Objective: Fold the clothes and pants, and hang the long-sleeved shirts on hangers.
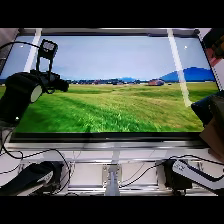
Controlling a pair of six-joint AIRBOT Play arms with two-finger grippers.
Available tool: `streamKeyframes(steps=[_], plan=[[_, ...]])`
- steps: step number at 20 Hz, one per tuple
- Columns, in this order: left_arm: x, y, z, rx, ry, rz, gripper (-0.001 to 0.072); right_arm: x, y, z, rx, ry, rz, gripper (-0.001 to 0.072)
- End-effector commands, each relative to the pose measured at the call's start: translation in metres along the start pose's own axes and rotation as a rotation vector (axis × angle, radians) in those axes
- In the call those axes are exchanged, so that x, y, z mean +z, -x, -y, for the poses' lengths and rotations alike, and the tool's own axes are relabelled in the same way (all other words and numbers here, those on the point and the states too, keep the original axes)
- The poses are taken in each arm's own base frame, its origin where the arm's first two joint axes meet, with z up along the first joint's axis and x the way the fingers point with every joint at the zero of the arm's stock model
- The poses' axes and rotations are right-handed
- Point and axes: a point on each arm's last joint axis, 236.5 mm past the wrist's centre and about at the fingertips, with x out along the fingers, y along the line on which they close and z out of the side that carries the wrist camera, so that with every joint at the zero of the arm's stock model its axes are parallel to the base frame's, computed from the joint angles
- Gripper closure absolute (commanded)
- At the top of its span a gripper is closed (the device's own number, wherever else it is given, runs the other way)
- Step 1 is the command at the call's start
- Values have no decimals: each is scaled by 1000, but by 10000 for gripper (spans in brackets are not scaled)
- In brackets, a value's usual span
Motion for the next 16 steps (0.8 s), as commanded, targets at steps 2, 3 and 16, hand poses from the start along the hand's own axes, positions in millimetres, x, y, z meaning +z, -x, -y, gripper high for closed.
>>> streamKeyframes(steps=[2, 3, 16], plan=[[0, 0, 0, 0, 0, -1, 694, -39, -14, -148, 183, 533, -31, 668], [0, 0, 0, 0, 0, -1, 694, -45, -14, -162, 186, 635, -24, 669], [0, 0, 0, 0, -1, -1, 694, -59, -9, -191, 244, 609, -41, 668]])
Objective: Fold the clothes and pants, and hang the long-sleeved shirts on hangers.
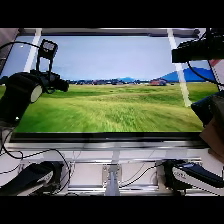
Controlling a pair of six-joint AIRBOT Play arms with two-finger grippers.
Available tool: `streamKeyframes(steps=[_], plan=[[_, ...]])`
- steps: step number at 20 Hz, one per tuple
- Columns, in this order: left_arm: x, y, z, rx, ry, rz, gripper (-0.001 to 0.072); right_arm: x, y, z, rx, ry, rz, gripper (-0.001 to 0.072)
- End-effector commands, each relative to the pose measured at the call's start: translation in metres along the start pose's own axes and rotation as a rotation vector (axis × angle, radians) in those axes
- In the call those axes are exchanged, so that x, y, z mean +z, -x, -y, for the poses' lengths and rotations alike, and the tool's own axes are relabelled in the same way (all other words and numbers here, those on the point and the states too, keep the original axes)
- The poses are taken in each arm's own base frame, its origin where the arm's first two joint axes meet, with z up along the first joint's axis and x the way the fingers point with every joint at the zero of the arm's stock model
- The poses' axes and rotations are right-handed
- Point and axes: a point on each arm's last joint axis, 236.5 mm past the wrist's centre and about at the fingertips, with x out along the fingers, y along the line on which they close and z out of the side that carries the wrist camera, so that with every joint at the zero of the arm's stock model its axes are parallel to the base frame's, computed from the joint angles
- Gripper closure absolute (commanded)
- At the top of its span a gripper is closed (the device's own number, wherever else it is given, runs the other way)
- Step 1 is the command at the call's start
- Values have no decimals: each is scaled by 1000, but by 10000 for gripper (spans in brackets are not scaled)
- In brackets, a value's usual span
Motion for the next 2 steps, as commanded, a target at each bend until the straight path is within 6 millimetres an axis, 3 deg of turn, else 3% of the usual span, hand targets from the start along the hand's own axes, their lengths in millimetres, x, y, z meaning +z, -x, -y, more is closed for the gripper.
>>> streamKeyframes(steps=[1, 2], plan=[[0, 0, 0, 0, 0, 0, 694, 1, 0, -6, 21, -8, 5, 668], [0, 0, 0, 0, 0, -1, 694, 1, -1, -6, 20, -8, 5, 668]])
